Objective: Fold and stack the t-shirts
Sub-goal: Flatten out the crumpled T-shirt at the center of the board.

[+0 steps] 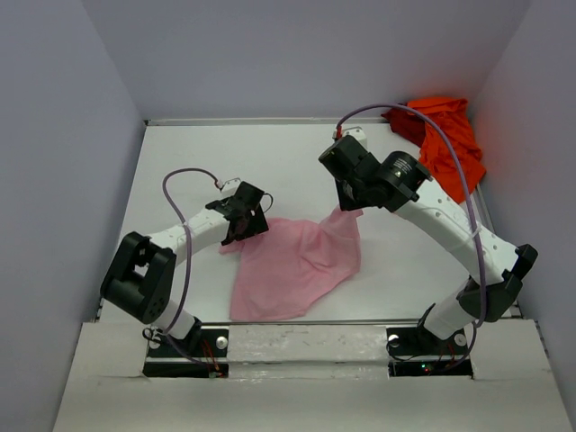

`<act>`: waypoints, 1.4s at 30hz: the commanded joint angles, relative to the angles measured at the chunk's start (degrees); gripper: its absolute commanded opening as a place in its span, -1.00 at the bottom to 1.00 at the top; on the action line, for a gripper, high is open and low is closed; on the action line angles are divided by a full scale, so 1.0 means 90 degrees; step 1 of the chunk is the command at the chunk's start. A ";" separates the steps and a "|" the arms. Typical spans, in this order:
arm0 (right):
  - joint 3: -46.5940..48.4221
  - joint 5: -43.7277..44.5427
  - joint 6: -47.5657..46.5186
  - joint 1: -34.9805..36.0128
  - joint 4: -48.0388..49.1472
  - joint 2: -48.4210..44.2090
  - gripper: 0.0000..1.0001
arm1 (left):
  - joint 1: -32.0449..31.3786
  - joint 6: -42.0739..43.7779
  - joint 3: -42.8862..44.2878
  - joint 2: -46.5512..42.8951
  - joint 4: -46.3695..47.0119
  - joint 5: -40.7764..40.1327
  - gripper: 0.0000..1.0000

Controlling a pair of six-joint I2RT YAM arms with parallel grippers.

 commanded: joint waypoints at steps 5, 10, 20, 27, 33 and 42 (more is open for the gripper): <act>-0.0058 0.0024 0.0137 -0.0103 0.0026 -0.0232 -1.00 | 0.0046 0.0264 0.0518 0.0378 -0.0130 -0.0043 0.82; -0.0097 -0.0005 0.0176 -0.0104 -0.0004 -0.0242 -1.00 | 0.0046 0.0401 0.0510 0.0574 -0.0003 -0.0189 0.77; 0.0088 0.0014 0.0108 -0.0104 -0.0043 -0.0145 -1.00 | 0.0056 0.0597 0.0470 0.0934 0.0231 0.0093 0.12; 0.0137 0.0034 0.0040 -0.0162 -0.0004 -0.0076 -1.00 | 0.0095 0.0821 0.0724 0.1062 0.0105 0.0357 -1.00; 0.0049 -0.0005 0.0030 -0.0162 0.0084 -0.0066 -1.00 | 0.0095 0.0987 0.1619 0.0604 -0.0294 0.0251 -1.00; 0.0234 -0.0083 -0.0204 -0.0221 0.0358 0.0167 -1.00 | 0.0076 0.0909 0.3067 -0.0664 -0.1545 -0.0568 -1.00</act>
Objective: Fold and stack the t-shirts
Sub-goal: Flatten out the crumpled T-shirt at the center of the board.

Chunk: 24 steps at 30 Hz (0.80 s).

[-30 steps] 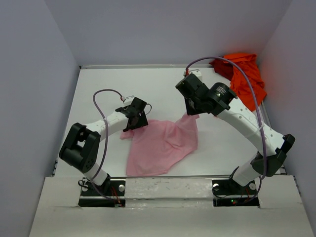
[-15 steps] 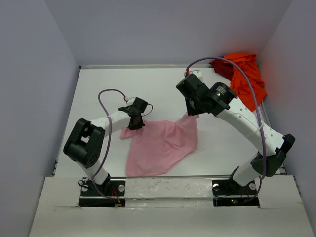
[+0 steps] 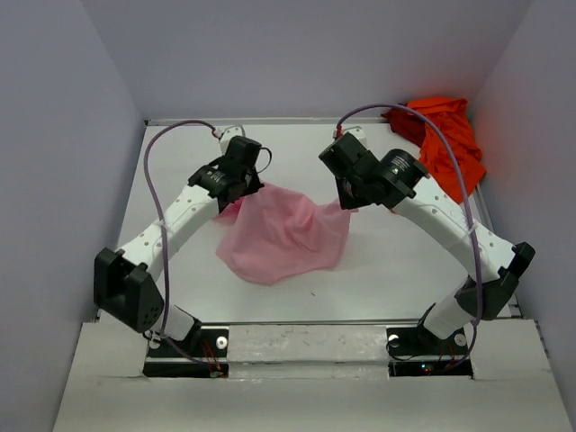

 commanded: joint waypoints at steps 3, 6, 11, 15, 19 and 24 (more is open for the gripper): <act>0.0686 0.0045 -0.0297 -0.0058 0.0382 0.0285 -1.00 | 0.0030 0.0205 0.1014 -0.1303 -0.0761 -0.0937 -1.00; 0.0942 0.0309 -0.0472 -0.0058 0.0645 0.0286 -1.00 | 0.0039 0.0479 0.1630 -0.1481 -0.0957 -0.1202 -1.00; 0.1322 0.0894 -0.0786 -0.0117 0.0968 0.0168 -1.00 | 0.0039 0.0577 0.2789 -0.1530 -0.1776 -0.1485 -1.00; 0.1644 0.1373 -0.0854 -0.0263 0.1027 -0.0036 -1.00 | 0.0039 0.0587 0.3427 -0.1422 -0.2314 -0.1329 -1.00; 0.2113 0.1851 -0.1020 -0.0595 0.1037 -0.0212 -1.00 | 0.0030 0.0596 0.3691 -0.1423 -0.2568 -0.1280 -1.00; 0.2758 0.2106 -0.1634 -0.1063 0.1153 -0.0164 -1.00 | 0.0030 0.0743 0.3721 -0.1432 -0.2569 -0.1173 -1.00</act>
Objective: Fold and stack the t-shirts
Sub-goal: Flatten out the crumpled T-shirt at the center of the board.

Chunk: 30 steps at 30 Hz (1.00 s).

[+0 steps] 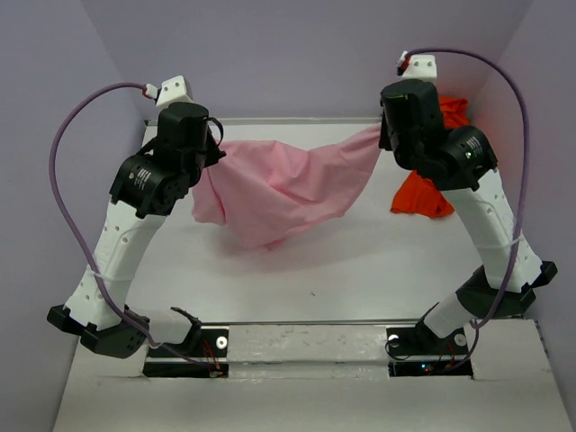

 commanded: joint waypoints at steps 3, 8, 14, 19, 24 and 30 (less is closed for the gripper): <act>0.0579 0.0445 -0.0554 -0.0608 0.0591 -0.0225 -1.00 | 0.0013 0.0138 0.0178 -0.0031 -0.0094 0.0274 -1.00; 0.0669 0.0464 -0.0455 -0.0794 0.0591 0.0010 -1.00 | -0.0017 0.0167 -0.0008 -0.0109 -0.0104 0.0266 -1.00; 0.0727 0.0454 -0.0328 -0.0921 0.0562 0.0059 -1.00 | -0.0007 0.0040 -0.0603 -0.0538 -0.0045 -0.0046 -1.00; 0.0776 -0.0102 -0.0289 -0.0922 0.0543 0.0068 -1.00 | -0.0007 0.0079 -0.0478 -0.0568 -0.0075 -0.0339 -0.55; 0.1009 -0.0366 -0.0337 -0.0922 0.0523 0.0127 -1.00 | -0.0007 0.0089 -0.0389 -0.0461 -0.0065 -0.0359 0.15; 0.1830 -0.0376 -0.0581 -0.0922 0.0757 0.0118 -1.00 | -0.0007 0.0060 -0.0526 -0.0441 0.0023 -0.0408 0.18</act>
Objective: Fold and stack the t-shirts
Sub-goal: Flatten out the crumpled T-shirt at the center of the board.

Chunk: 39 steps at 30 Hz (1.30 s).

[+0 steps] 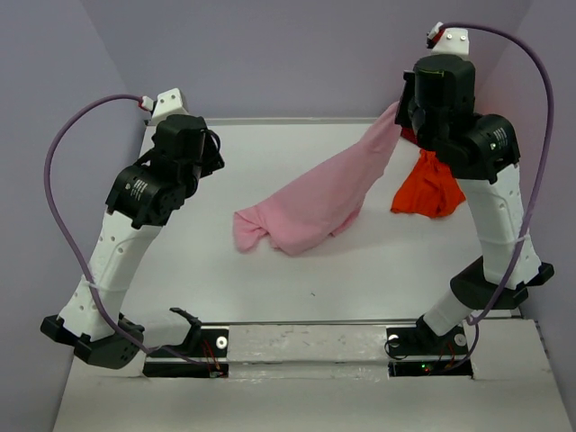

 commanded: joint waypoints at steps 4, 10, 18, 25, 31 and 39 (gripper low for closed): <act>0.0829 0.0322 -0.0512 -0.0031 0.0627 -0.0408 -1.00 | -0.0004 -0.0013 0.0001 0.0086 0.0300 -0.0016 0.18; -0.0011 0.0138 -0.0349 -0.0031 0.0462 -0.0653 -1.00 | -0.0004 -0.0111 -0.0263 0.0106 0.0436 0.0121 0.18; 0.0475 -0.2378 0.0600 -0.0031 -0.0056 0.0712 -1.00 | -0.0014 -0.0189 -0.0603 -0.0264 0.0330 -0.0045 0.18; 0.2177 -0.4167 0.0766 0.0818 0.0400 0.2452 -1.00 | -0.0014 -0.0492 -0.1316 -0.1016 0.0193 -0.0133 0.18; 0.1765 -0.5544 0.0241 0.2038 0.1885 0.2424 -1.00 | -0.0014 -0.0570 -0.1805 -0.1437 0.0232 -0.0172 0.18; 0.1873 -0.6933 0.1273 0.2284 0.4365 0.1614 -1.00 | -0.0004 -0.0648 -0.1982 -0.1340 0.0525 0.0023 0.18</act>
